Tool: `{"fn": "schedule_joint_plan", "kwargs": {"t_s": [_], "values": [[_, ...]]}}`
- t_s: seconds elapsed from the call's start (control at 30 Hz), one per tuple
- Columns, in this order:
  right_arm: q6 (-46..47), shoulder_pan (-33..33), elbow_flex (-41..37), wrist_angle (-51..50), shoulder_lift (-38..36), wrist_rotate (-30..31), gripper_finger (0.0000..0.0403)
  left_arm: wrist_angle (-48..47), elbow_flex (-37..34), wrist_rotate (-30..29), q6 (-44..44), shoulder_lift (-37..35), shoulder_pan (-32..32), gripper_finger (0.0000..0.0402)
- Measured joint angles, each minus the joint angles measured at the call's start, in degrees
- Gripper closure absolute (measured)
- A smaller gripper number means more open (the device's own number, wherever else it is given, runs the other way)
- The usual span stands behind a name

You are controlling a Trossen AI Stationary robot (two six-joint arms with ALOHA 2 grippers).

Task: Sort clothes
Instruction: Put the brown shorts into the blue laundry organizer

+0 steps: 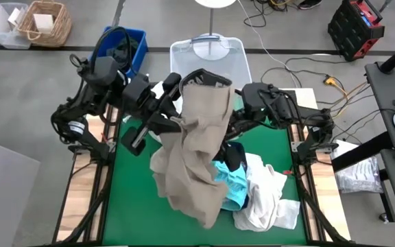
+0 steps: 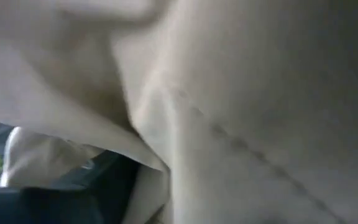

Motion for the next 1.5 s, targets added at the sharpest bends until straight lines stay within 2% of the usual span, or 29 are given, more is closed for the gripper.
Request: {"fn": "schedule_joint_plan", "kwargs": {"t_s": [0.17, 0.3, 0.33, 0.47, 0.63, 0.77, 0.9, 1.07, 1.23, 1.4, 1.5], "values": [[-1.05, 0.0, 0.0, 0.93, 0.29, -1.19, 0.0247, -3.51, 0.11, -7.47, 0.93, -0.09, 0.01, 0.0391], [-3.02, 0.0, 0.0, 1.33, 0.4, -1.78, 0.0362, -4.91, 0.11, -8.87, 1.27, 0.0, 0.13, 0.0391], [-3.41, 0.0, 0.0, 1.35, 0.4, -1.79, 0.0374, -4.91, 0.11, -8.95, 1.31, 0.0, 0.13, 0.0392], [-3.28, 0.0, 0.0, 1.51, 0.36, -1.4, 0.0384, -5.59, 0.11, -9.94, -0.43, -0.34, 0.15, 0.0389], [-0.43, 0.0, -0.04, -0.17, -0.97, 1.18, 0.0384, -13.77, 0.09, -16.25, -2.74, -3.17, 0.22, 0.0359], [-0.09, 0.07, 0.0, -7.91, -2.98, 7.82, 0.0385, -22.89, 0.04, -22.87, -3.76, -5.77, 0.26, 0.032], [-3.26, 1.28, 0.07, -20.11, -3.69, 17.53, 0.0385, -32.55, 0.0, -23.3, -4.2, -7.83, 0.25, 0.0286], [-6.32, 3.03, 0.02, -32.06, -3.6, 26.21, 0.0386, -41.6, 0.0, -23.22, -6.01, -8.69, 0.24, 0.0261], [-10.04, 5.32, -0.32, -34.85, -3.61, 31.11, 0.0386, -47.98, -0.02, -28.02, -5.7, -8.79, 0.24, 0.0253], [-16.84, 9.9, -2.58, -38.75, -3.64, 41.26, 0.0386, -50.43, -0.02, -34.18, -5.23, -8.92, 0.24, 0.0252], [-18.94, 11.78, -6.47, -39.18, -3.64, 46.06, 0.0386, -51.99, 0.0, -34.77, -2.91, -9.58, 0.24, 0.0252]]}}
